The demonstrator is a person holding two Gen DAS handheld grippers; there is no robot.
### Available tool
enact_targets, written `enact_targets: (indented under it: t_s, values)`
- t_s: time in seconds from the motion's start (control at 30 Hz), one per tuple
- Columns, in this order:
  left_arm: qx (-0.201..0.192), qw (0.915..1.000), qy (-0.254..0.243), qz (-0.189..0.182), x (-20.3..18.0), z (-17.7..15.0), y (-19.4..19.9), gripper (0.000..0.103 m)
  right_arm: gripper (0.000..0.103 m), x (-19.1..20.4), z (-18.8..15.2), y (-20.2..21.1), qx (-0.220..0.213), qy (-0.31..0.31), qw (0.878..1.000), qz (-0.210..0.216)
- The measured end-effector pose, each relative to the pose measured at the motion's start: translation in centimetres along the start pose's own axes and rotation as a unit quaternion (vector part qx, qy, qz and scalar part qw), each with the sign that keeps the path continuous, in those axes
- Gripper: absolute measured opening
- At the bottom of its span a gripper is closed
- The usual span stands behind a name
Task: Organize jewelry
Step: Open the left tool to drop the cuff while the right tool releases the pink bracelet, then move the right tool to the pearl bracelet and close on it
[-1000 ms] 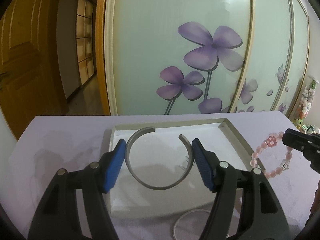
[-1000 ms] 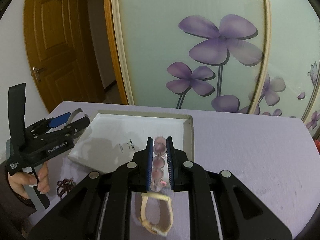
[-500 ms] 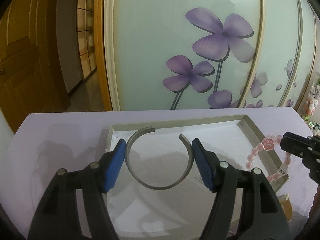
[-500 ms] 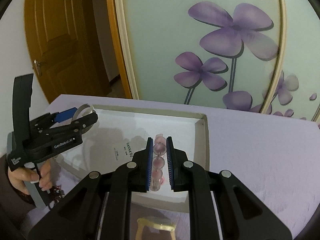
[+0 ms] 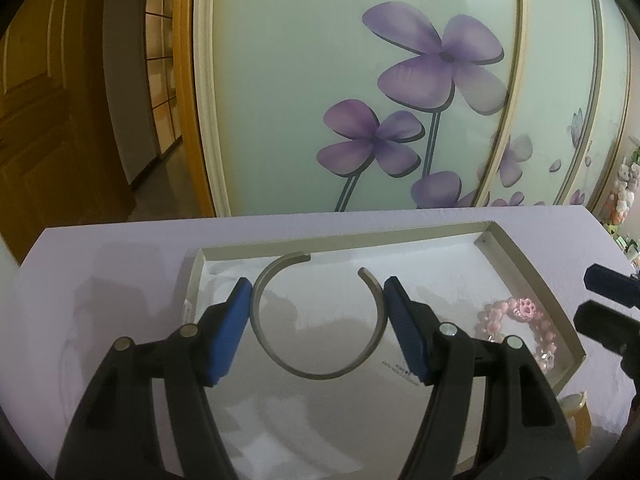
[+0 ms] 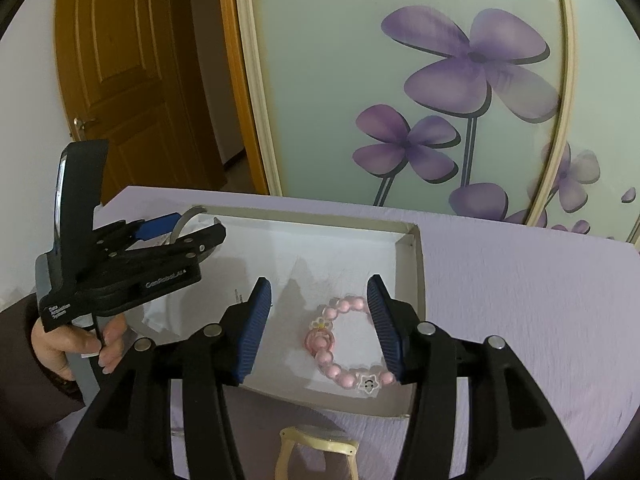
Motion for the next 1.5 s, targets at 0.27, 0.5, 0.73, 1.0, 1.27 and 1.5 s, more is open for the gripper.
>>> enact_targets:
  t_s: [0.27,0.5,0.73,1.0,1.27,1.5]
  values:
    - [0.009,0.9999,0.001,-0.007,-0.3,0.0,-0.5,0.067,0.052,-0.1,-0.5,-0.3,0.007,-0.008,1.000,0.002]
    - [-0.009,0.9999,-0.003,-0.004,-0.6,0.6,0.5,0.081,0.053,-0.1,-0.8,0.0,0.007,-0.012,1.000,0.000]
    - [-0.033,0.9993,-0.020,0.003,-1.3,0.8,3.2,0.083,0.055,0.1,-1.0,1.4,0.001,-0.018,1.000,0.003]
    - [-0.068,0.9975,-0.020,0.011,-0.8,0.1,8.3,0.086,0.056,1.1,-2.8,4.5,-0.004,-0.027,1.000,0.014]
    - [-0.084,0.9963,-0.008,0.015,0.5,-2.9,14.8,0.088,0.057,4.4,-7.0,8.6,0.003,-0.017,0.999,0.034]
    - [-0.084,0.9961,0.008,0.025,2.4,-7.7,20.1,0.089,0.057,8.3,-13.0,11.0,0.026,-0.006,0.998,0.057]
Point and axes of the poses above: each gripper's, at about its wrist camera, not at the fingertips, and y roughly against the way its jaws point, x to its left, z to its top, the point moved 6 cm from there along -y, roughly the way its jaws point, and after that the axes turned 4 degrees about -y, right-handed, at the moved point
